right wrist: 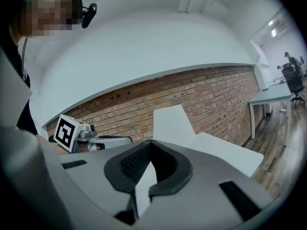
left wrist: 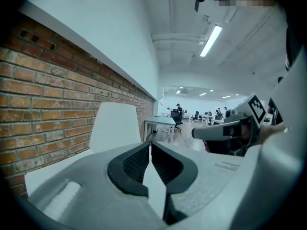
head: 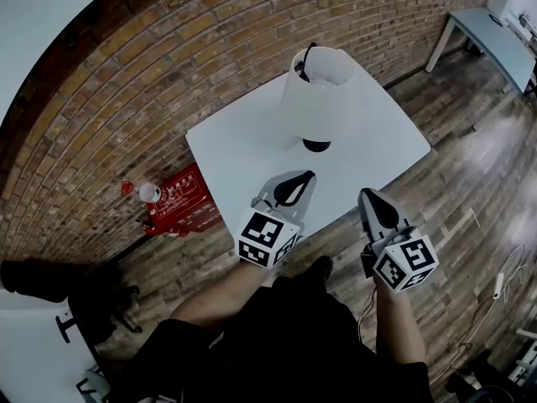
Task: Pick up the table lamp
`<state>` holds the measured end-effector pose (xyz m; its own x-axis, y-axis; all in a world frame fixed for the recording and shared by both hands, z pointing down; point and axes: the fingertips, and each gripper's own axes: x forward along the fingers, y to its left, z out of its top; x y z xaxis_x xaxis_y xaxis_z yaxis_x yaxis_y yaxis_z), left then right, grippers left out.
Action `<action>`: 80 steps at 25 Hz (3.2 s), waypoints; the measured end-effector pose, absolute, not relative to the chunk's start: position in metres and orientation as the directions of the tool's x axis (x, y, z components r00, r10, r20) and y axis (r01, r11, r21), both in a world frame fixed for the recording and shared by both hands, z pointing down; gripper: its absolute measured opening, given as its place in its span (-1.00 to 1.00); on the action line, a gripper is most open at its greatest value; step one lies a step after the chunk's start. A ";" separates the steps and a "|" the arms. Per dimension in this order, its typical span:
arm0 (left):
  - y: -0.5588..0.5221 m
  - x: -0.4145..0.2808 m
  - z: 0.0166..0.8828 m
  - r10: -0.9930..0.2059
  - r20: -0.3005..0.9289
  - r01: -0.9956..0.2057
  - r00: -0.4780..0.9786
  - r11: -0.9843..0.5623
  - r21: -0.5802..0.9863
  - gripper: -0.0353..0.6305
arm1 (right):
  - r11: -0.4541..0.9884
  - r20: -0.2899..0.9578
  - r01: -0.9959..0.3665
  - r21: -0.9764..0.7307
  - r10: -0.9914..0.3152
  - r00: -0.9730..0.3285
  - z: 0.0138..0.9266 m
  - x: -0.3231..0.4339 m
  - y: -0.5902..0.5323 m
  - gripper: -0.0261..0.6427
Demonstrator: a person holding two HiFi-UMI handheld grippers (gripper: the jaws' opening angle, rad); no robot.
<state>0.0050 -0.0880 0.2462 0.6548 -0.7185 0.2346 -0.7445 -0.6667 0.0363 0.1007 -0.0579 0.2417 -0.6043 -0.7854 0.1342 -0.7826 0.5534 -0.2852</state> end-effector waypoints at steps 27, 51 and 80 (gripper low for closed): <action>-0.213 0.006 0.400 -0.754 0.273 -0.793 0.597 -0.607 0.058 -0.87 | 0.515 0.169 -0.814 -0.270 -0.806 -0.567 0.373 0.093 -0.180 -0.90; -0.321 0.013 0.457 -0.821 0.194 -0.838 0.537 -0.546 0.007 -0.30 | 0.574 0.152 -0.781 -0.245 -0.773 -0.616 0.438 0.053 -0.243 -0.90; -0.374 0.039 0.452 -0.878 0.088 -0.878 0.471 -0.477 -0.052 -0.33 | 0.539 0.156 -0.793 -0.283 -0.790 -0.592 0.451 0.093 -0.271 -0.89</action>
